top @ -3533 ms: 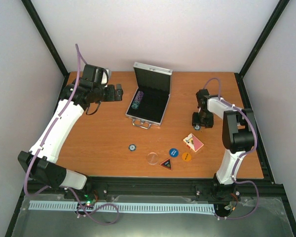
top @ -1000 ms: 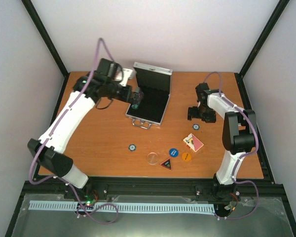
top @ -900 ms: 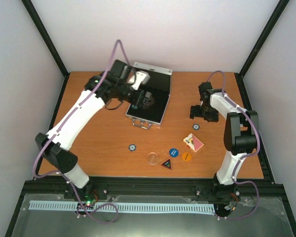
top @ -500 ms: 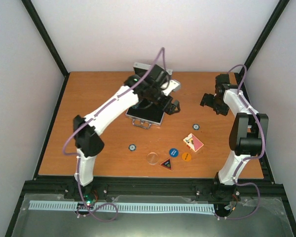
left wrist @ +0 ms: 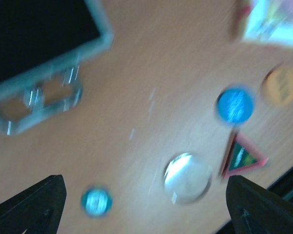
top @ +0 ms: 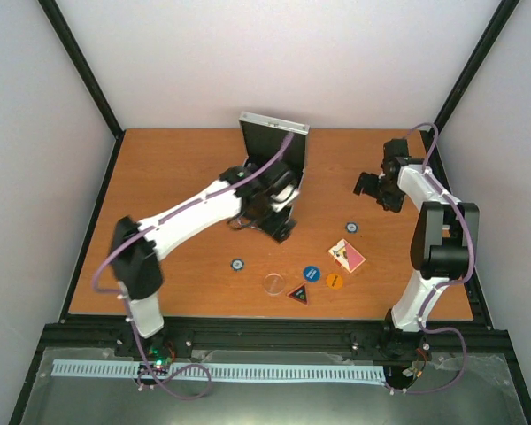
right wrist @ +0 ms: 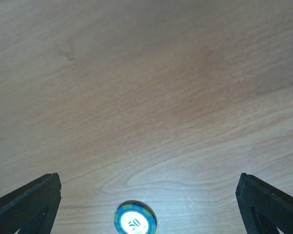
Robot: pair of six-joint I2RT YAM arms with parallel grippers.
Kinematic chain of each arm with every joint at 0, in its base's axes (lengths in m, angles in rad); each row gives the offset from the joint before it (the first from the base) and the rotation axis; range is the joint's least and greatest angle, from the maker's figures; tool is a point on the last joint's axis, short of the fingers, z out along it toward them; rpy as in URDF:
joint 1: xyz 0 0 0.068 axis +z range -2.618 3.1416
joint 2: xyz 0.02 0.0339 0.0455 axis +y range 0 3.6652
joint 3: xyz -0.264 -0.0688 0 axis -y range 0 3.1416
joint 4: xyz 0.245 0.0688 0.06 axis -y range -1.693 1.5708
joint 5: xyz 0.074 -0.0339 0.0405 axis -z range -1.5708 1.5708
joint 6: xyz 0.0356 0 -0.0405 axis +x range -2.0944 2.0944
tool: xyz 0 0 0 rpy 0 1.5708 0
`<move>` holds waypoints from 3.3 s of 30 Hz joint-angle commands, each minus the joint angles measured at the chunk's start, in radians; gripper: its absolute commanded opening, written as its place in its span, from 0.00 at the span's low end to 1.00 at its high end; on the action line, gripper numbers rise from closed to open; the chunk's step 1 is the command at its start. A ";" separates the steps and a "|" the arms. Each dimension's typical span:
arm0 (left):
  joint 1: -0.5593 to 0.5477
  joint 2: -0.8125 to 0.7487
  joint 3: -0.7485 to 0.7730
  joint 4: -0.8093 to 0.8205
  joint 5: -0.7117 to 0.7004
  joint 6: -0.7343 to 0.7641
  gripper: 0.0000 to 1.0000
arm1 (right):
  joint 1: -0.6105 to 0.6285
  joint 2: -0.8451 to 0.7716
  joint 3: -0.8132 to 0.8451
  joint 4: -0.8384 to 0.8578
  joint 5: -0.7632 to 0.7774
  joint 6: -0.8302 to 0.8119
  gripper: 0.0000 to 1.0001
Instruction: Pack up texas hold em set
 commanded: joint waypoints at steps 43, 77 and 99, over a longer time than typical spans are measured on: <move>0.086 -0.278 -0.897 0.523 -0.130 -0.221 0.70 | 0.104 -0.009 0.006 -0.079 0.039 -0.048 1.00; 0.092 -0.211 -0.951 0.496 -0.106 -0.257 0.39 | 0.105 -0.029 -0.067 -0.052 0.039 -0.047 1.00; 0.092 -0.345 -0.719 0.333 -0.191 -0.214 0.30 | 0.105 -0.012 -0.041 -0.057 0.041 -0.053 1.00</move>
